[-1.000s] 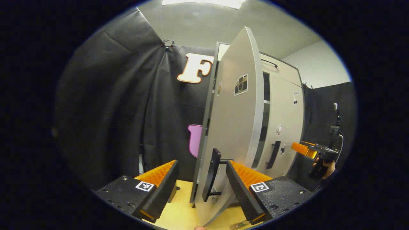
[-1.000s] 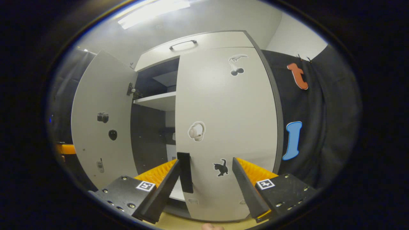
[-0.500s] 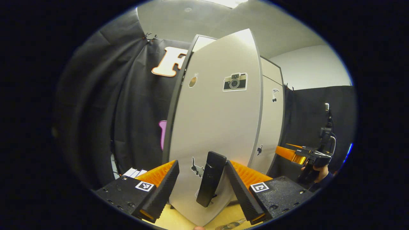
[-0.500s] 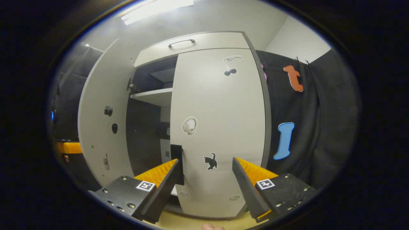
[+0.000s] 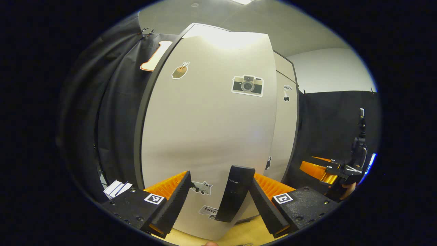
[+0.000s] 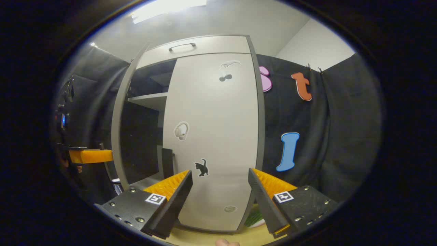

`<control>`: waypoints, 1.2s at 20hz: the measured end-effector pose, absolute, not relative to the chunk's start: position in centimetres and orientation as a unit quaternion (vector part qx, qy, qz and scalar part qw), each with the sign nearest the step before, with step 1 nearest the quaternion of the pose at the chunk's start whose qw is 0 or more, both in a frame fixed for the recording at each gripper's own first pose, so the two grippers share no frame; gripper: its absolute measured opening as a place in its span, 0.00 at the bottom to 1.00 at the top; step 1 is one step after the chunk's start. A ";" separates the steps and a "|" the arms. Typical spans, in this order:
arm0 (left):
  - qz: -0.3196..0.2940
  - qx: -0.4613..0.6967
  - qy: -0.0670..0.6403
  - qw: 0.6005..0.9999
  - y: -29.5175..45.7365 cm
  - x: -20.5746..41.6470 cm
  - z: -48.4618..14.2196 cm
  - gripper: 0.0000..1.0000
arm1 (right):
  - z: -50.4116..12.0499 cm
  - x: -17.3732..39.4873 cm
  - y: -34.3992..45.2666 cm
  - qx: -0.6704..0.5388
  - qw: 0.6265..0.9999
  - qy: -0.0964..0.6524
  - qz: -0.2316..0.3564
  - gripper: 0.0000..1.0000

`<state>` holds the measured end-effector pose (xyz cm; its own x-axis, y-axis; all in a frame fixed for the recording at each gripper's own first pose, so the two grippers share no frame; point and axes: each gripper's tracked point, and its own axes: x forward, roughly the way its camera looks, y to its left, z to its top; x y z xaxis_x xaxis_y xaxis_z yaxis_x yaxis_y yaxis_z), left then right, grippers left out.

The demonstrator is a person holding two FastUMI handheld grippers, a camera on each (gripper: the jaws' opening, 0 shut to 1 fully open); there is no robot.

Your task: Grasp the bottle in the cabinet with the left hand and place it on the coaster, then close the right door with the right hand and the left door with the left hand.

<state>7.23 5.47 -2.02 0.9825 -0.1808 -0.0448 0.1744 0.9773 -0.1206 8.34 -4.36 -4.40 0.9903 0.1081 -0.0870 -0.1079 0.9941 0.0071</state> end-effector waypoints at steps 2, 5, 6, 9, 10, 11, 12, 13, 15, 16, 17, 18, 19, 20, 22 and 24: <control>-0.093 -0.060 0.031 0.993 5.0 8.3 -2.3 1.00 | -4.5 8.2 -5.3 0.008 0.998 0.046 0.048 1.00; -0.101 -0.073 0.035 0.992 4.4 9.8 -2.7 1.00 | -4.8 7.9 -5.9 0.018 0.997 0.049 0.051 0.99; -0.101 -0.075 0.035 0.991 4.3 10.3 -2.8 1.00 | -4.8 7.9 -5.9 0.021 0.997 0.049 0.054 0.99; -0.090 -0.059 0.037 0.993 3.9 11.1 -3.0 1.00 | -4.9 7.9 -5.7 0.020 0.997 0.048 0.062 0.99; -0.086 -0.049 0.038 0.994 3.9 11.3 -3.0 1.00 | -4.9 8.1 -5.6 0.021 0.997 0.047 0.065 0.99; -0.084 -0.041 0.040 0.995 3.9 11.5 -3.1 1.00 | -4.9 8.1 -5.4 0.023 0.996 0.047 0.068 0.99; -0.083 -0.039 0.041 0.995 3.9 11.7 -3.2 1.00 | -4.9 8.2 -5.2 0.025 0.996 0.048 0.071 0.99; -0.081 -0.037 0.040 0.995 3.8 11.9 -3.2 1.00 | -4.9 8.3 -5.1 0.027 0.996 0.047 0.073 0.99; -0.078 -0.034 0.041 0.996 3.7 12.0 -3.4 1.00 | -5.0 8.6 -5.1 0.029 0.996 0.047 0.076 0.99; -0.077 -0.031 0.041 0.996 3.6 12.1 -3.4 1.00 | -5.1 8.7 -5.1 0.029 0.996 0.047 0.076 0.99; -0.076 -0.029 0.040 0.996 3.6 12.3 -3.4 1.00 | -5.2 8.9 -5.1 0.028 0.996 0.048 0.077 0.99; -0.075 -0.027 0.040 0.996 3.6 12.3 -3.5 1.00 | -5.3 9.0 -5.1 0.027 0.996 0.049 0.076 0.99; -0.074 -0.025 0.040 0.996 3.5 12.4 -3.6 1.00 | -5.4 9.1 -5.2 0.027 0.995 0.050 0.076 0.99; -0.073 -0.023 0.040 0.996 3.4 12.5 -3.6 1.00 | -5.5 9.3 -5.2 0.028 0.995 0.051 0.077 1.00; -0.073 -0.020 0.039 0.996 3.4 12.6 -3.7 1.00 | -5.6 9.4 -5.3 0.028 0.995 0.052 0.078 0.99; -0.073 -0.021 0.038 0.996 3.2 12.8 -3.8 1.00 | -5.8 9.8 -5.5 0.025 0.995 0.052 0.077 1.00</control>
<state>12.79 3.24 -3.77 0.9864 -0.1471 -0.0727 0.1439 0.9885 -0.0472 9.77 -5.47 -5.79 0.9827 0.1568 -0.0989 -0.1515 0.9867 0.0587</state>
